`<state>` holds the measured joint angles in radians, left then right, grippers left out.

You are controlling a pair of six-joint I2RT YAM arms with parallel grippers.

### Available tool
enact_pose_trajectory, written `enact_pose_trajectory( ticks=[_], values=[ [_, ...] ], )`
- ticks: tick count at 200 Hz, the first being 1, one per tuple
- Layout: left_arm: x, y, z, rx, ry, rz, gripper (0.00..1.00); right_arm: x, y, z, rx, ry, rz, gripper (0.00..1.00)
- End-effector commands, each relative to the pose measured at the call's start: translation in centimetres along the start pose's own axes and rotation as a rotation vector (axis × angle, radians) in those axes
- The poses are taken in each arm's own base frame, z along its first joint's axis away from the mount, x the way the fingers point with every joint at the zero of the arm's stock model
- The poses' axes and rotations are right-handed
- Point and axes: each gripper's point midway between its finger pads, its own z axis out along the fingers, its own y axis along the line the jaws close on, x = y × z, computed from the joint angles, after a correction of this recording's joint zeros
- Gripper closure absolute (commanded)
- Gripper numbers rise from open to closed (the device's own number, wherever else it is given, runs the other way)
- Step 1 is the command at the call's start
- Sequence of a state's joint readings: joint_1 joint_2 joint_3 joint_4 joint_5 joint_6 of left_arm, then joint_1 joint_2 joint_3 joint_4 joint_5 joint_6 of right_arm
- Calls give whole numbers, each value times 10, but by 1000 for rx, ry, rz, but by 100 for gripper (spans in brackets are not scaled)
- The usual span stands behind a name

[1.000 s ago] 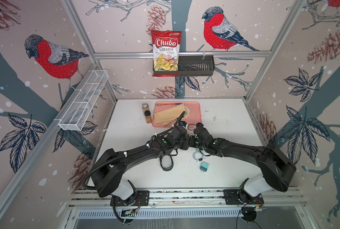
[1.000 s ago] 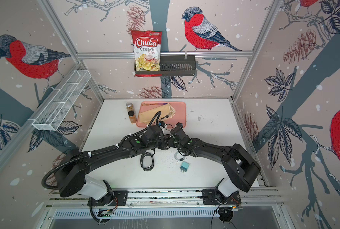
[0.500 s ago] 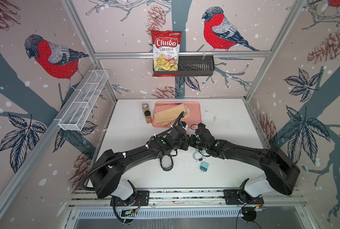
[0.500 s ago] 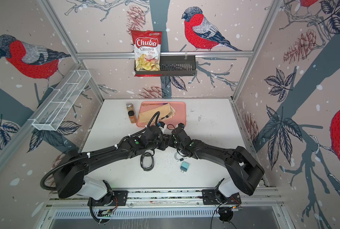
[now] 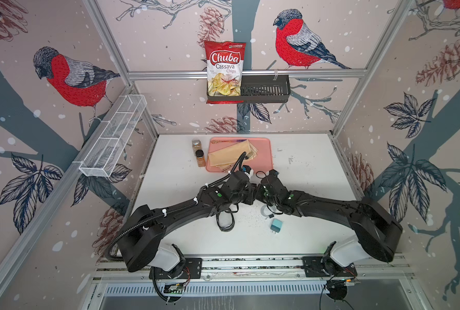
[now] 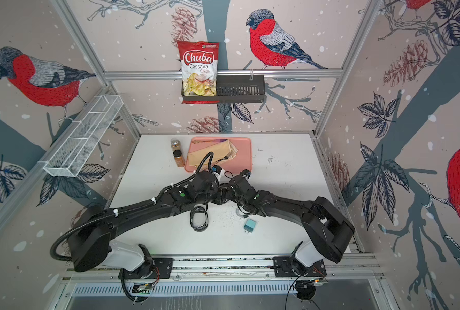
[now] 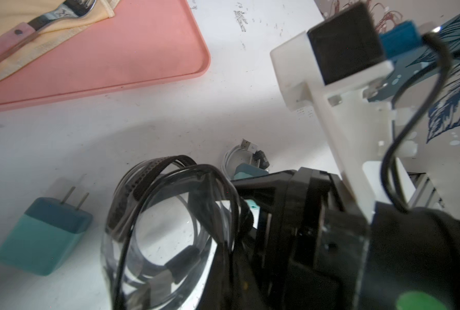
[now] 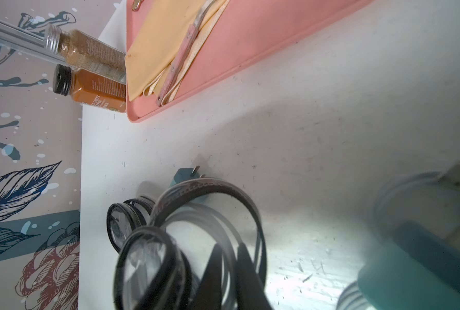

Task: Pack away charging kits
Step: Place the charging cable in the storage bag, then pick up the plug from the center of the board.

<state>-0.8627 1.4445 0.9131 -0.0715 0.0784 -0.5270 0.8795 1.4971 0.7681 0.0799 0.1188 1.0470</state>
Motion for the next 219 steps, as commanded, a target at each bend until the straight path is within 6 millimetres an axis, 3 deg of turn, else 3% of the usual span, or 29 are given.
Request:
enact_pose_trajectory(
  ticks=[1,40,78,126,155,184,219],
  values=[
    [-12,-12,-2,66,-41,-11,100,-11,2,-7,-7,-62,-1,71],
    [-11,-5,1,40,-39,-21,100,-17,-3,-18,12,-94,-24,63],
    [-11,17,4,-53,-43,-48,100,-28,-12,-31,67,-137,-52,50],
    [-12,29,4,-117,-48,-53,100,-47,-38,-51,137,-188,-58,30],
    [-12,39,4,-169,-54,-61,100,-50,-63,-58,177,-198,-35,24],
    [-9,61,7,-294,-34,-89,100,-40,-75,-55,197,-179,-31,22],
    [-6,65,12,-305,-22,-94,100,-24,-82,-35,219,-119,-36,23]
  ],
)
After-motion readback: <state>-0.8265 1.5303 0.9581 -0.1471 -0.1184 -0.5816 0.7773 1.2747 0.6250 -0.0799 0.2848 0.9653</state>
